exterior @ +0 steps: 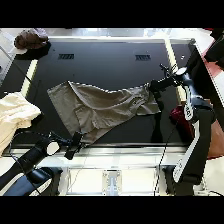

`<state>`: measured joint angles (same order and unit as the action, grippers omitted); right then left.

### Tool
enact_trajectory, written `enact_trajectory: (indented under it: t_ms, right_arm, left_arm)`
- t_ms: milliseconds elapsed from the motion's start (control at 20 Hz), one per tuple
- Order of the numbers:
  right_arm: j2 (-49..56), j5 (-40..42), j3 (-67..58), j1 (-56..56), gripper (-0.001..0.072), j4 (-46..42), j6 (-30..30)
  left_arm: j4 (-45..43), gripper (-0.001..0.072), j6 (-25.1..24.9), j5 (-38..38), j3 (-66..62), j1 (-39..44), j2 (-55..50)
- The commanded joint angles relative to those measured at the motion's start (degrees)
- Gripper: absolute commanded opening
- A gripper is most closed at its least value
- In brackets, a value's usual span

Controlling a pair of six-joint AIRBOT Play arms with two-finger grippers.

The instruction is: Fold the shirts.

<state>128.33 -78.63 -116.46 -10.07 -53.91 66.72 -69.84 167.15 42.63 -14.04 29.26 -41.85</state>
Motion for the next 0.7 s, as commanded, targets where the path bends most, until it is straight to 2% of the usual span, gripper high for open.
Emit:
enact_trajectory:
  t_ms: [0,150,250,350,550,600,650]
  right_arm:
    - [-2.4,-1.44,-0.09,-0.04,0.001,0.09,0.35]
    - [-9.22,-3.8,-0.09,-1.38,0.0009,-0.13,0.35]
    - [-15.5,-7.17,-0.09,-2.71,0.0009,-1.4,0.81]
    - [-22.58,-10.95,-0.09,-4.66,0.0009,-4.02,2.62]
    - [-37.48,-18.62,-0.07,-9.6,0.0008,-10.01,6.95]
    - [-41.38,-18.95,-0.07,-10.51,0.0008,-10.05,7.93]
    - [-45.81,-18.99,-0.07,-11.04,0.0008,-9.97,8.13]
  left_arm:
    - [-0.17,0.0011,-0.04,-0.31,0.0,-0.07,0.63]
    - [-5.73,0.0011,-2.4,-8.22,-0.09,-0.09,5.49]
    - [-17.16,0.001,-3.19,-14.19,-1.03,-0.42,12.68]
    - [-28.79,0.001,-3.19,-10.62,-4.26,-3.15,21.4]
    - [-49.7,0.0009,-3.23,6.51,-17.07,-12.96,39.87]
    - [-52.96,0.0009,-3.87,7.56,-20.76,-14.88,43.34]
    - [-54.64,0.0009,-7.67,7.58,-25.03,-16.22,45.97]
